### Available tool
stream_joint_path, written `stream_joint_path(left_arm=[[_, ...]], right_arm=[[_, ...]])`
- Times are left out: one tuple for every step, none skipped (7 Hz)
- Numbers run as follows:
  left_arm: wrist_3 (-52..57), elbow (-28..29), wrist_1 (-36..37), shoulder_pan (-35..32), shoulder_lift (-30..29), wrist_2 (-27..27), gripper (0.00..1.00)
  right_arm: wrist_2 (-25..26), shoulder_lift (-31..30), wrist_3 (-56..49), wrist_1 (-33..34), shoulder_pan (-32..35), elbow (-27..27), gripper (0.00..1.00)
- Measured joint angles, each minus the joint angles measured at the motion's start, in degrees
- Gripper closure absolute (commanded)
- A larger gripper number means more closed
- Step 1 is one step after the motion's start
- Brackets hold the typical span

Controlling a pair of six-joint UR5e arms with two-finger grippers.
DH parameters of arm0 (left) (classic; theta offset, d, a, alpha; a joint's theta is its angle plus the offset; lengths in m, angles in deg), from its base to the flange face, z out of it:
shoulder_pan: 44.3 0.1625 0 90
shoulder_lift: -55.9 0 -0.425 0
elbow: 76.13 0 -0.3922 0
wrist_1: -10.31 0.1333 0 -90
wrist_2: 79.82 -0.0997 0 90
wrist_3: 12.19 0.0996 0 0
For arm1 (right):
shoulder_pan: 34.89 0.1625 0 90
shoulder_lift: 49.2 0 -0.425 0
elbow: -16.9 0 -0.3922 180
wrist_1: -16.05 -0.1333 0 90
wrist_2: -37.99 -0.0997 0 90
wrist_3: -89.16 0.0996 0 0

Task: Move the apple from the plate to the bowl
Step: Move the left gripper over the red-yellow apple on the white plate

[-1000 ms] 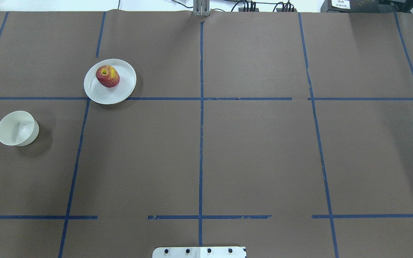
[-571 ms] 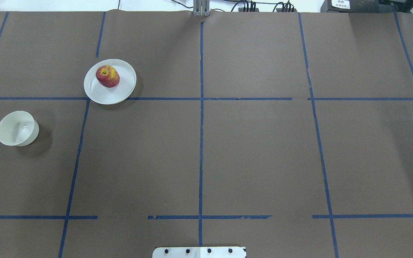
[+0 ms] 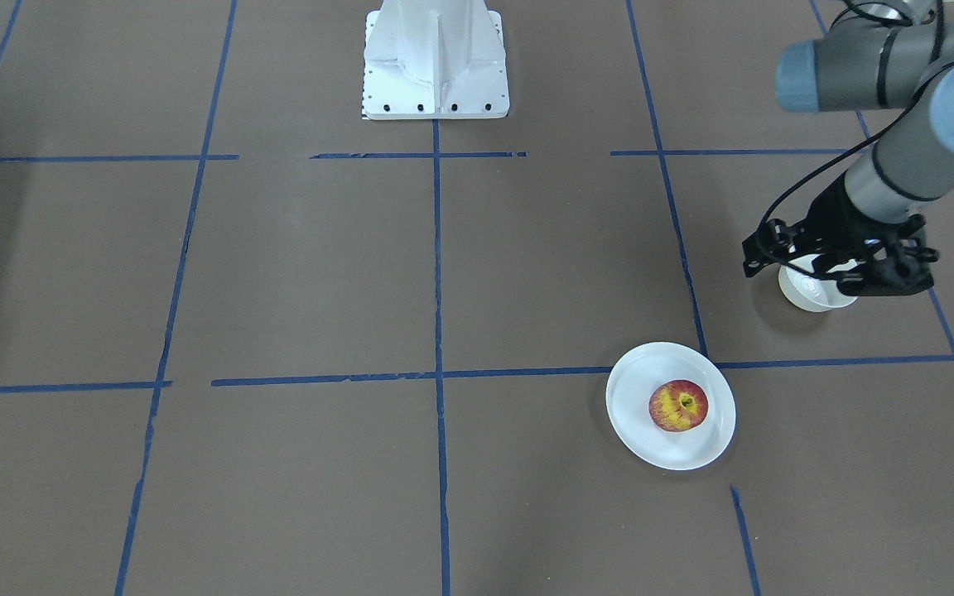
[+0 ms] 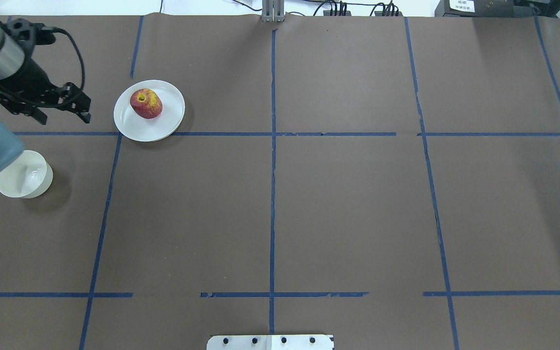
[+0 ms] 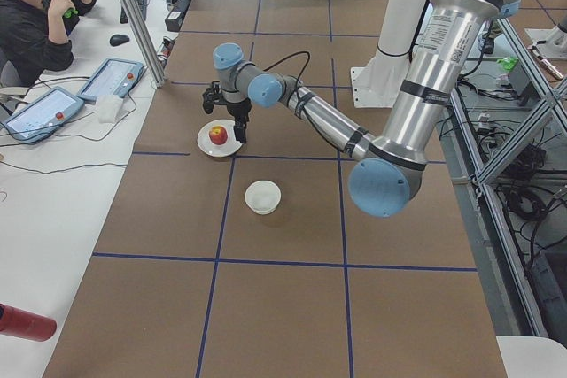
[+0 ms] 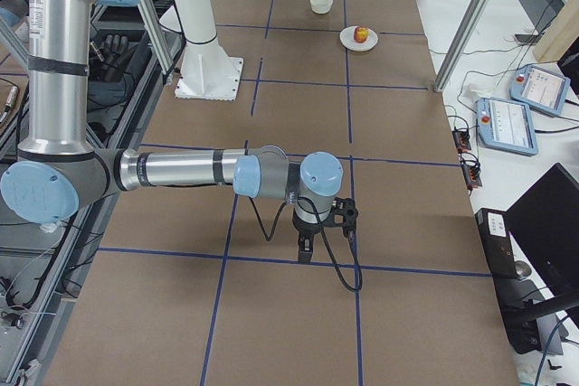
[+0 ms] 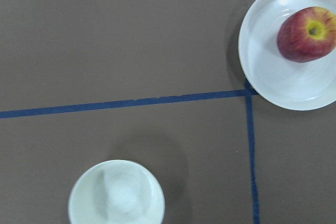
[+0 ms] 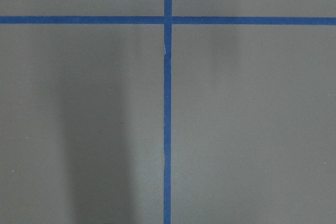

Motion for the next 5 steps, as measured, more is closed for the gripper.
stream_joint_path(left_arm=[[-3.45,6.50,-2.21,1.36,-5.11,-0.53,0.00],[-6.03,12.74,-6.12,1.95,-9.01,-0.77,0.00],[-7.53,18.85,-10.02,2.19,-12.41,-0.84,0.00],[-8.52,24.75,-13.61,2.33,-15.45,-0.87,0.00],[-9.38,28.77,-16.54,2.40,-17.19,-0.90,0.00]], right_arm=[[0.00,0.00,0.00,0.00,-0.01,0.00,0.00],[0.00,0.00,0.00,0.00,-0.01,0.00,0.00],[0.00,0.00,0.00,0.00,0.00,0.00,0.00],[0.00,0.00,0.00,0.00,0.03,0.00,0.00],[0.00,0.00,0.00,0.00,0.04,0.00,0.00]])
